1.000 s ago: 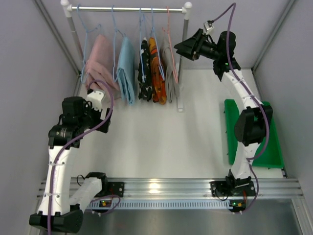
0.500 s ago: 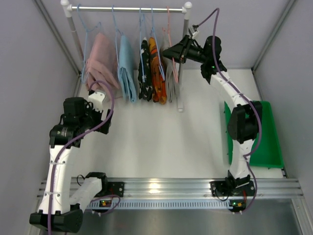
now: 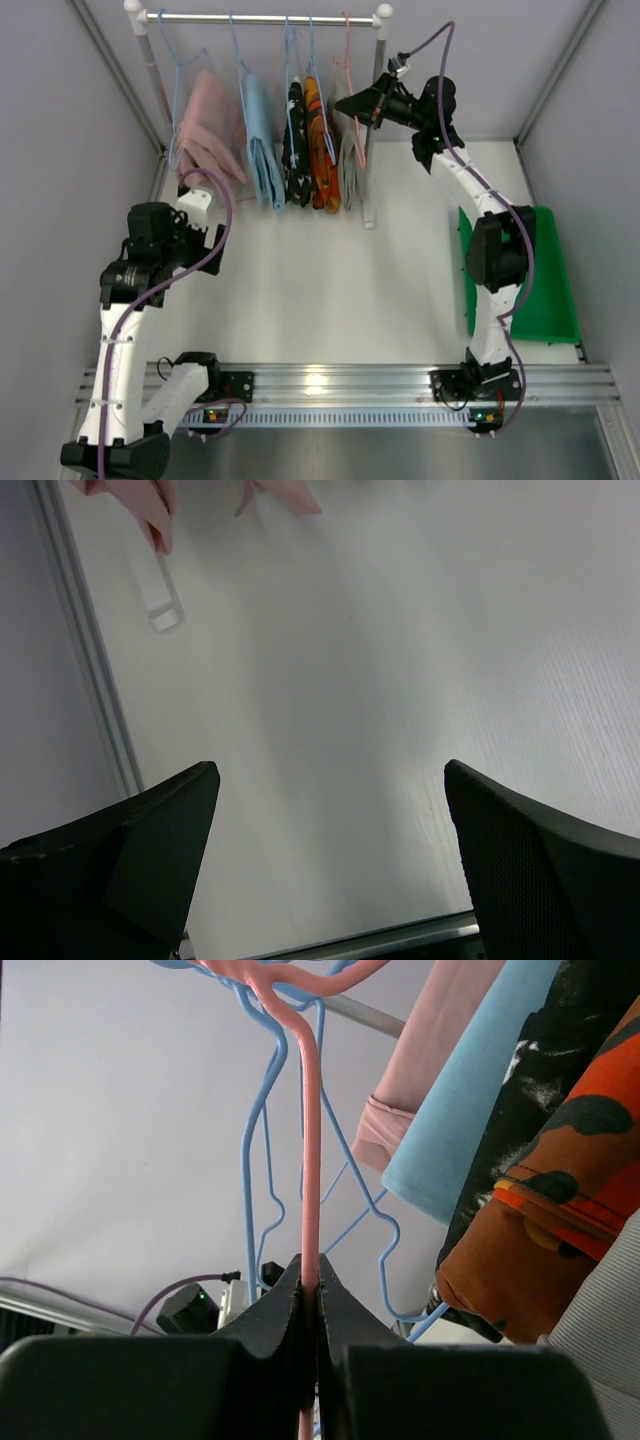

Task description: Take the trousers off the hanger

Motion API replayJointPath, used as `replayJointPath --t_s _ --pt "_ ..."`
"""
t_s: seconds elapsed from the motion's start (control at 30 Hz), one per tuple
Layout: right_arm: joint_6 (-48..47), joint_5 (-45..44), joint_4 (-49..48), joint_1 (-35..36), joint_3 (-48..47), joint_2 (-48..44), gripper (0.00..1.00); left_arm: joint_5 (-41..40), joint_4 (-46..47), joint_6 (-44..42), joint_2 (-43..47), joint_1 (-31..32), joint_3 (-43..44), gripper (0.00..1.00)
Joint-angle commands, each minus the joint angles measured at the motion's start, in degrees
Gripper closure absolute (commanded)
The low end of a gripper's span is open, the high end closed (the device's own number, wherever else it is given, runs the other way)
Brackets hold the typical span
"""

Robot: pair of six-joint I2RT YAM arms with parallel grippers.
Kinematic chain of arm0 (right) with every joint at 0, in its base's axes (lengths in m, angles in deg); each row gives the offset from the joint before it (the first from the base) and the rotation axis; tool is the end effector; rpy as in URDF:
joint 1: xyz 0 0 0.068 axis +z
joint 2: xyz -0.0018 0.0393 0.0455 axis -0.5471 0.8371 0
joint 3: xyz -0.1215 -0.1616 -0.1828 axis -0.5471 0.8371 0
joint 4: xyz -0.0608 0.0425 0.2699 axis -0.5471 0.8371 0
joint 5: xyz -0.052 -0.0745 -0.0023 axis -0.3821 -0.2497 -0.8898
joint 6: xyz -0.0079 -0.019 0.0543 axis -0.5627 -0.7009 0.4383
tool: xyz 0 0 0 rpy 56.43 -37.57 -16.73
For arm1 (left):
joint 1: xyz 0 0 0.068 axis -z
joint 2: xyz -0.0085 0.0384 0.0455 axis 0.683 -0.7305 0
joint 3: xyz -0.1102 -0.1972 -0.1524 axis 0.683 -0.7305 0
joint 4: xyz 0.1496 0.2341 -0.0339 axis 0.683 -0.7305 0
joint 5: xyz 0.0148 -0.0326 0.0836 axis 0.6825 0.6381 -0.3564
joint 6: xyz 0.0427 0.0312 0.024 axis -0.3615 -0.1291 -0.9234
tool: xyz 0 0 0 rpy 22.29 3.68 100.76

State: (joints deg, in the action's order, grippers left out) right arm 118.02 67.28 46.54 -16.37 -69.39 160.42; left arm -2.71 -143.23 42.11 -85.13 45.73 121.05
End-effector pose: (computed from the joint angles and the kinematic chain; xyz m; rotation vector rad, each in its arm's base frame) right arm 0.4738 0.1768 0.3985 -0.0302 1.7253 1.8891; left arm 0.1781 -0.0127 0.3741 0.4275 2.1917 0.0129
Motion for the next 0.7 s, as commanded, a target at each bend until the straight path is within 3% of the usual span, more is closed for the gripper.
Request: replayJointPath --t_s 0.0,0.43,0.67 --pt "4.4 -0.5 -12.7 -1.2 -1.7 -2.7 1.00 -2.3 4.0 0.4 1.8 -0.3 -0.6 0.01" --pt "9.5 0.5 -20.7 -3.0 -3.8 -6.0 1.00 -5.0 7.2 5.6 1.4 -0.3 2.0 0.01" --pt "11.2 2.1 -26.0 -3.4 11.6 -16.9 1.00 6.0 5.1 10.2 -1.7 -0.3 12.2 0.01"
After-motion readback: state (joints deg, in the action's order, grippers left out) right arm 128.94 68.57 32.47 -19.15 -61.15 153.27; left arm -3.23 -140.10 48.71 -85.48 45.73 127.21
